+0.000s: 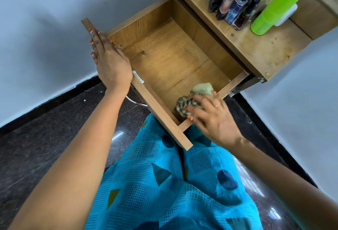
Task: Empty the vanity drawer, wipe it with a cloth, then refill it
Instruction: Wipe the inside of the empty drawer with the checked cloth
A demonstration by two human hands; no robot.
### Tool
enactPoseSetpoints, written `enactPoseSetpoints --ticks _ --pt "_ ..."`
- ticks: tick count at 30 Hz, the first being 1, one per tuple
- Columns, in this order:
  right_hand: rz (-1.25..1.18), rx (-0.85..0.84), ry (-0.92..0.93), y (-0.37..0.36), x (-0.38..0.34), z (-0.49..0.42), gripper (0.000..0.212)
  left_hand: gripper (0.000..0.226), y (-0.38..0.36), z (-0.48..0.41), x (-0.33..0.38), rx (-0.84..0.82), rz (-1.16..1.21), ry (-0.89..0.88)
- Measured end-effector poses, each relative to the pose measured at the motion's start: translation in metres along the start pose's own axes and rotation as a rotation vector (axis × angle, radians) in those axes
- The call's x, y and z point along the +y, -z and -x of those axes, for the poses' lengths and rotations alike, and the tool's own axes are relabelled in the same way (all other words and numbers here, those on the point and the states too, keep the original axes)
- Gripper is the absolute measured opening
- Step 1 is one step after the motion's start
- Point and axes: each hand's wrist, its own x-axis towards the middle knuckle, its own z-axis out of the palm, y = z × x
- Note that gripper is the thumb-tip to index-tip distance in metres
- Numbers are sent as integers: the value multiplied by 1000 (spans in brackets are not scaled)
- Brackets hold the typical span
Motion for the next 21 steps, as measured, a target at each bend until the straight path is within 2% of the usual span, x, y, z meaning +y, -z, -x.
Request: enactPoseSetpoints --ticks 4,6,11,14,16,18,21 --pt "-147 -1 -287 18 47 -13 50 50 -1 -2 0 3 -10 9" --pt "-143 1 -359 23 65 -17 52 50 -1 -2 0 4 -11 10" --pt "-166 96 -397 18 57 -16 51 50 -2 -2 -2 7 0 11" --pt "-117 133 -302 11 23 -3 46 49 -2 -2 -2 15 6 8" --pt "-27 144 -256 5 -2 1 50 49 -2 -2 -2 16 8 8" --pt "56 164 -306 0 -17 0 53 49 -2 -2 -2 11 8 8" --pt "49 200 -434 -4 -12 -5 49 49 -1 -2 -1 6 2 13"
